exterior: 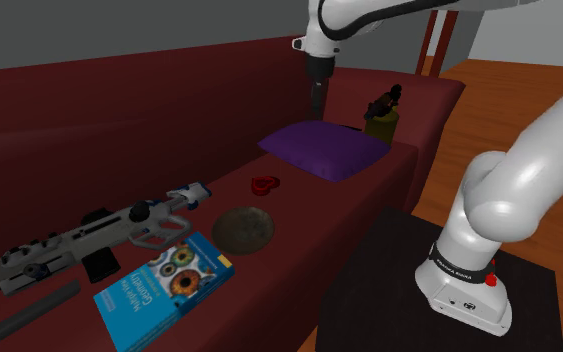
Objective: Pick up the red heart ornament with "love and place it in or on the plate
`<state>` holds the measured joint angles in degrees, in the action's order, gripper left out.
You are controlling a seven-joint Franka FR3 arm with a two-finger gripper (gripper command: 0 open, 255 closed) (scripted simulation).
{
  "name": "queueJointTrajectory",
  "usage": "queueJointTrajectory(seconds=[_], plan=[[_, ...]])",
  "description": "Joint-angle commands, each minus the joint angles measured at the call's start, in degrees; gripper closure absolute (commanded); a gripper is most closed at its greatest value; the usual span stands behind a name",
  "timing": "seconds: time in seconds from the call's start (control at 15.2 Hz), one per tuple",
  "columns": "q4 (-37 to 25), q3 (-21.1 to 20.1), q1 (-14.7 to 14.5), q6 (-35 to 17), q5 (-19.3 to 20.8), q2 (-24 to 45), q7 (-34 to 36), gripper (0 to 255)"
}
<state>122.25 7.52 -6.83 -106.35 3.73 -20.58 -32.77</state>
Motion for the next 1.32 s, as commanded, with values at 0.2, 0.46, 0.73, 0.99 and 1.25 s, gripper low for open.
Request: queueJointTrajectory(seconds=[0.2, 0.46, 0.73, 0.99, 1.25], plan=[[-6.1, 1.0, -2.2, -3.5, 0.0, 11.3, -11.4, 0], [-11.5, 0.7, -3.3, -5.5, 0.0, 19.9, -19.6, 0], [-17.2, -0.3, -4.1, -6.9, 0.3, 28.1, -27.2, 0], [-23.1, -1.9, -4.9, -7.9, 1.2, 36.0, -34.0, 0], [-23.6, -2.4, -5.0, -9.5, 1.6, 38.4, -35.7, 0]])
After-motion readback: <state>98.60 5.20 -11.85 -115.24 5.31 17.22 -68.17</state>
